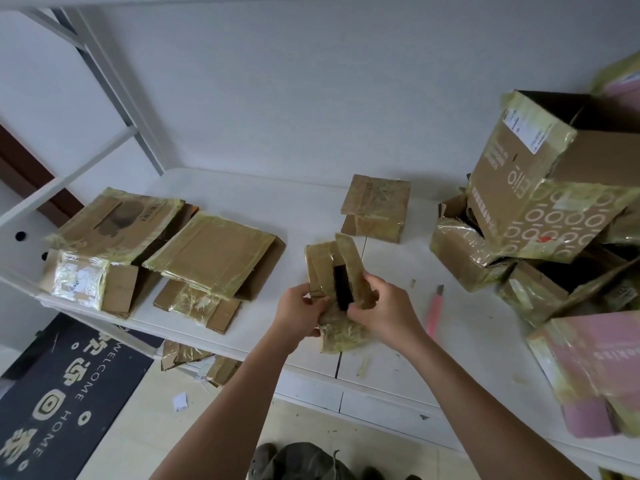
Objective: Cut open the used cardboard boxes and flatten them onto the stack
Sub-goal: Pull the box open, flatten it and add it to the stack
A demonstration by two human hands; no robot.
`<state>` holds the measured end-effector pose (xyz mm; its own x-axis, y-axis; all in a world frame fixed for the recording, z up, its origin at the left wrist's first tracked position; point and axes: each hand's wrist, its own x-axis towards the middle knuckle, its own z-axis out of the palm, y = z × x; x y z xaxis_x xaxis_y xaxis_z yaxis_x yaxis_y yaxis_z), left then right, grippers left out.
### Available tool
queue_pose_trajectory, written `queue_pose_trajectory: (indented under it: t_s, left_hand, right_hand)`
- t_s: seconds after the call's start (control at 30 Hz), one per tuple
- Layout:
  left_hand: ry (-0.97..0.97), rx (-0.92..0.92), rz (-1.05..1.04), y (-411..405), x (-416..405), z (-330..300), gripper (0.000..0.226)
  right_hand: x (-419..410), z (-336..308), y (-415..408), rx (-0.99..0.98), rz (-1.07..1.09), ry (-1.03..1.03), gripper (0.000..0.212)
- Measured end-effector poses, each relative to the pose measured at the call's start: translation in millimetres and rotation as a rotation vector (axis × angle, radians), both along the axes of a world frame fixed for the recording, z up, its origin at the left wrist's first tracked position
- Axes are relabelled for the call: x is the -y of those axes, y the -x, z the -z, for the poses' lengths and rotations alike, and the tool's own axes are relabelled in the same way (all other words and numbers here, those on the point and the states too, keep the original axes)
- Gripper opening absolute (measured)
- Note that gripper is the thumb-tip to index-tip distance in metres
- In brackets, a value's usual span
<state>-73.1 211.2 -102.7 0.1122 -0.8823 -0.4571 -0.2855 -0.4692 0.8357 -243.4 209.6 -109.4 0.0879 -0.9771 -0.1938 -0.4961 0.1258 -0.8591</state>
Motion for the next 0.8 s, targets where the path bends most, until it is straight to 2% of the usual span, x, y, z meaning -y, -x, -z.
queue_pose_trajectory:
  t_s: [0.17, 0.23, 0.3, 0.33, 0.4, 0.43, 0.53, 0.63, 0.7, 0.77, 0.8]
  left_hand:
    - [-0.014, -0.009, 0.034, -5.5, 1.2, -1.5, 0.024]
    - [-0.015, 0.013, 0.055, -5.3, 3.3, -2.1, 0.026]
    - [0.013, 0.053, 0.087, -4.7, 6.2, -2.7, 0.028]
    - [0.046, 0.085, 0.105, -4.7, 8.4, -3.4, 0.030]
    - [0.128, 0.189, 0.165, -4.1, 13.0, -6.0, 0.037]
    - [0.172, 0.274, 0.199, -2.7, 15.9, -8.5, 0.041]
    - [0.289, 0.572, 0.253, 3.9, 24.7, -16.4, 0.054]
    - [0.319, 0.772, 0.314, 6.9, 28.5, -18.2, 0.063]
    - [0.299, 0.812, 0.352, 6.5, 29.0, -15.3, 0.067]
    - [0.298, 0.835, 0.380, 7.8, 27.7, -10.9, 0.077]
    - [0.317, 0.821, 0.380, 9.4, 26.3, -8.3, 0.082]
  right_hand:
    - [9.9, 2.7, 32.2, 0.286, -0.009, -0.252, 0.043]
    - [7.9, 10.6, 41.7, 0.520, 0.039, -0.390, 0.030]
    - [1.4, 14.9, 50.4, 0.616, 0.048, -0.445, 0.040]
    - [0.2, 17.0, 55.7, 0.541, 0.033, -0.402, 0.059]
    - [0.1, 20.7, 62.9, 0.214, 0.000, -0.245, 0.109]
    - [-0.3, 20.4, 63.8, 0.059, -0.010, -0.152, 0.126]
    - [-1.2, 19.4, 62.6, -0.281, 0.013, 0.172, 0.147]
    - [1.4, 19.8, 61.0, -0.522, -0.110, 0.326, 0.139]
    - [3.7, 21.3, 57.7, -0.441, -0.210, 0.252, 0.113]
    - [5.3, 21.7, 54.7, -0.279, -0.141, 0.243, 0.082]
    - [6.8, 21.0, 53.7, -0.266, -0.093, 0.267, 0.072]
